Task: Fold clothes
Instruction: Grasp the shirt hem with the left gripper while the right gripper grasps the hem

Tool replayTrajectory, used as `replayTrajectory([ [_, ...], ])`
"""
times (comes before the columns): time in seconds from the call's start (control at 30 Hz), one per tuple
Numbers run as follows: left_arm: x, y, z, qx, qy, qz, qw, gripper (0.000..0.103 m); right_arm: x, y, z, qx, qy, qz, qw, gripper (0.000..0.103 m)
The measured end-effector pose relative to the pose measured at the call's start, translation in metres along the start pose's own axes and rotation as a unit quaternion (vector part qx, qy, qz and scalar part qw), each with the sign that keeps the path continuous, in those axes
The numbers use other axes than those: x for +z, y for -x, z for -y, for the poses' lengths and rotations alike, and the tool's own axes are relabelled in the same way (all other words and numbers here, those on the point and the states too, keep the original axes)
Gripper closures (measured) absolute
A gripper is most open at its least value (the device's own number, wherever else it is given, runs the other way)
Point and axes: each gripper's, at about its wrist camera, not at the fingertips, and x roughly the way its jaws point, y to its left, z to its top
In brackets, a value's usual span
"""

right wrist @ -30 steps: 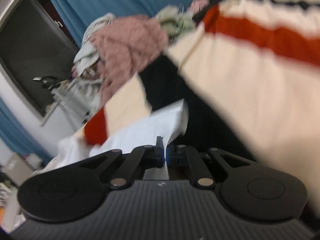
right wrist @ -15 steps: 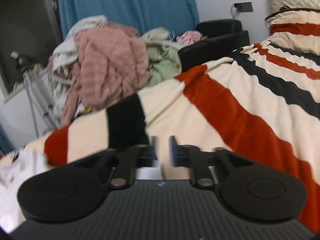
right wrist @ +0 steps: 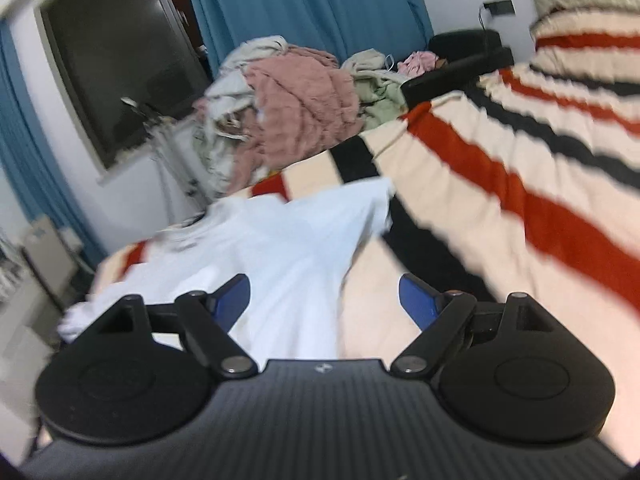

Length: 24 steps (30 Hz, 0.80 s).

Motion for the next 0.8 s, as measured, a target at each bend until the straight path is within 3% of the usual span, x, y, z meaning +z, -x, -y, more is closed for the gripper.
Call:
replayTrajectory([
  [0.17,-0.012,0.021,0.031,-0.049,-0.019,-0.005,0.9986,0.028,-0.053,0.052,0.008,0.042,-0.005,-0.004,0.999,0.020],
  [0.27,-0.022,0.024,0.053,-0.112,-0.005,-0.021,0.9934,0.038,-0.051,0.067,0.009,0.056,-0.003,0.033,0.998,0.020],
  [0.33,-0.028,0.023,0.072,-0.161,0.001,-0.033,0.9864,0.055,-0.047,0.076,0.010,0.060,-0.001,0.067,0.996,0.020],
  [0.4,-0.034,0.020,0.094,-0.186,-0.011,-0.042,0.9816,0.063,-0.046,0.083,0.012,0.062,0.003,0.098,0.993,0.020],
  [0.5,-0.046,0.009,0.123,-0.196,-0.031,-0.049,0.9789,0.062,-0.045,0.082,0.019,0.061,0.000,0.099,0.993,0.020],
  [0.63,-0.064,-0.020,0.148,-0.191,-0.035,-0.093,0.9766,0.038,-0.044,0.079,0.027,0.065,-0.018,0.087,0.994,0.020],
  [0.7,-0.072,-0.034,0.158,-0.181,-0.040,-0.111,0.9763,0.038,-0.045,0.076,0.029,0.062,-0.021,0.081,0.995,0.019],
  [0.77,-0.079,-0.047,0.165,-0.169,-0.051,-0.132,0.9754,0.048,-0.047,0.073,0.028,0.062,-0.020,0.076,0.995,0.019],
  [0.8,-0.081,-0.053,0.166,-0.165,-0.052,-0.142,0.9747,0.083,-0.047,0.072,0.028,0.063,-0.019,0.074,0.995,0.019],
])
